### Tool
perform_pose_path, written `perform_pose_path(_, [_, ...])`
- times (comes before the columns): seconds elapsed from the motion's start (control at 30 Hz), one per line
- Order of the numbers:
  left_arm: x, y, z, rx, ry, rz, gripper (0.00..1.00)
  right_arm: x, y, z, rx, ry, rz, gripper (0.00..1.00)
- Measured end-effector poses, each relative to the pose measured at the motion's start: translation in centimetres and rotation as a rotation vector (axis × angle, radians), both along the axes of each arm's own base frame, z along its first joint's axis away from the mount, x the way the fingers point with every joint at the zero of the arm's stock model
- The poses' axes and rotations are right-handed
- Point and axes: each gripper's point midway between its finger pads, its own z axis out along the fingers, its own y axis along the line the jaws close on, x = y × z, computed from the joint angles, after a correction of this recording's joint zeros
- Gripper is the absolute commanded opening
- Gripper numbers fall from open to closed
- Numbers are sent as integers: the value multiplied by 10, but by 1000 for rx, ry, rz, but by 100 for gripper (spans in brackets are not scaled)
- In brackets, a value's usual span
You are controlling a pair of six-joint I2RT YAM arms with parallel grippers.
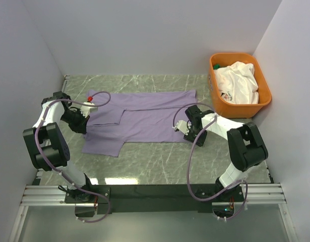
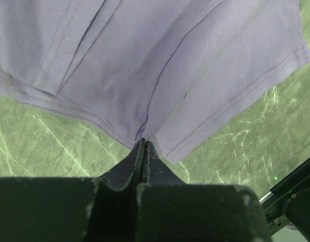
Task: Fold and stack the t-shirts
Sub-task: Fold the tshirt
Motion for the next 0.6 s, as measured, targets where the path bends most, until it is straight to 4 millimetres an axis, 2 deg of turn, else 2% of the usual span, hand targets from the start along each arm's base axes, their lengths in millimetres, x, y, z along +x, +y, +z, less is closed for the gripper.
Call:
perform_pose_path(0.13, [0, 0, 0, 0, 2, 3, 1, 0, -1, -8, -14, 14, 0, 38])
perform_pose_path(0.17, [0, 0, 0, 0, 2, 3, 1, 1, -2, -8, -18, 13, 0, 34])
perform_pose_path(0.23, [0, 0, 0, 0, 2, 4, 1, 0, -1, -9, -21, 17, 6, 23])
perform_pose_path(0.27, [0, 0, 0, 1, 2, 4, 1, -1, -1, -9, -25, 18, 9, 6])
perform_pose_path(0.3, [0, 0, 0, 1, 2, 5, 1, 0, -2, -9, -34, 14, 18, 0])
perform_pose_path(0.6, [0, 0, 3, -3, 8, 8, 1, 8, -6, -4, -42, -5, 1, 0])
